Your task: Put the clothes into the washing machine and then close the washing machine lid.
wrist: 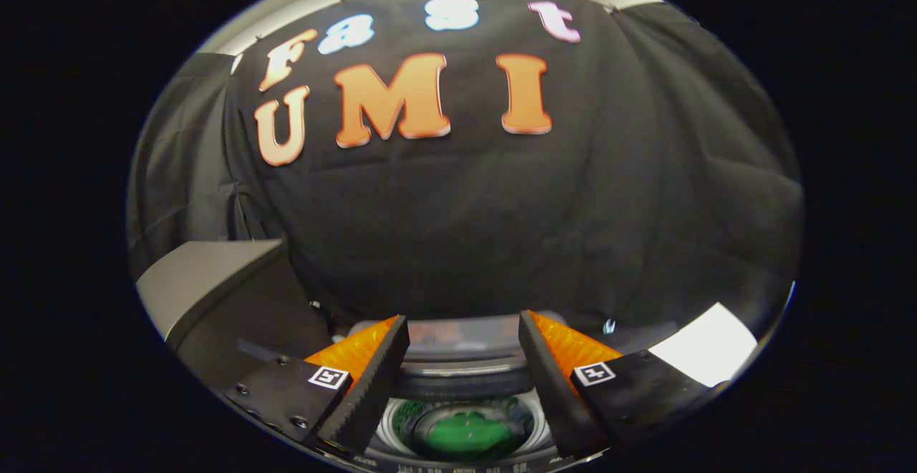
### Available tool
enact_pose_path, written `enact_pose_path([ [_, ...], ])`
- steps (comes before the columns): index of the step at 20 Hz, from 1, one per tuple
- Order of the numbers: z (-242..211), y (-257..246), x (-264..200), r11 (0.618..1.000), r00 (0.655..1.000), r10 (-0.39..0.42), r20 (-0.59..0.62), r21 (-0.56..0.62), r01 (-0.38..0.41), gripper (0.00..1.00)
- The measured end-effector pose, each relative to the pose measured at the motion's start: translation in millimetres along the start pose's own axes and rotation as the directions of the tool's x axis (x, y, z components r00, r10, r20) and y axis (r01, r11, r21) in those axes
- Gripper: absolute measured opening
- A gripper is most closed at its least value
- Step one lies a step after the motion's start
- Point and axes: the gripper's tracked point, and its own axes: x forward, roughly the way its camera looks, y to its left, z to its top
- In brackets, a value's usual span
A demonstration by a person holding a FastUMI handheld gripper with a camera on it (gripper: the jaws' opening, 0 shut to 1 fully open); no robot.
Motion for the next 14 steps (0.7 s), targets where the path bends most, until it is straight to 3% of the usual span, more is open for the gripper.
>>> enact_pose_path([
  [2,-22.6,3.2,-0.1,0.998,0.999,0.027,-0.045,0.066,-0.024,0.97],
  [14,-27.1,-20.6,-37.7,0.999,1.000,0.017,-0.020,0.032,-0.016,0.97],
])
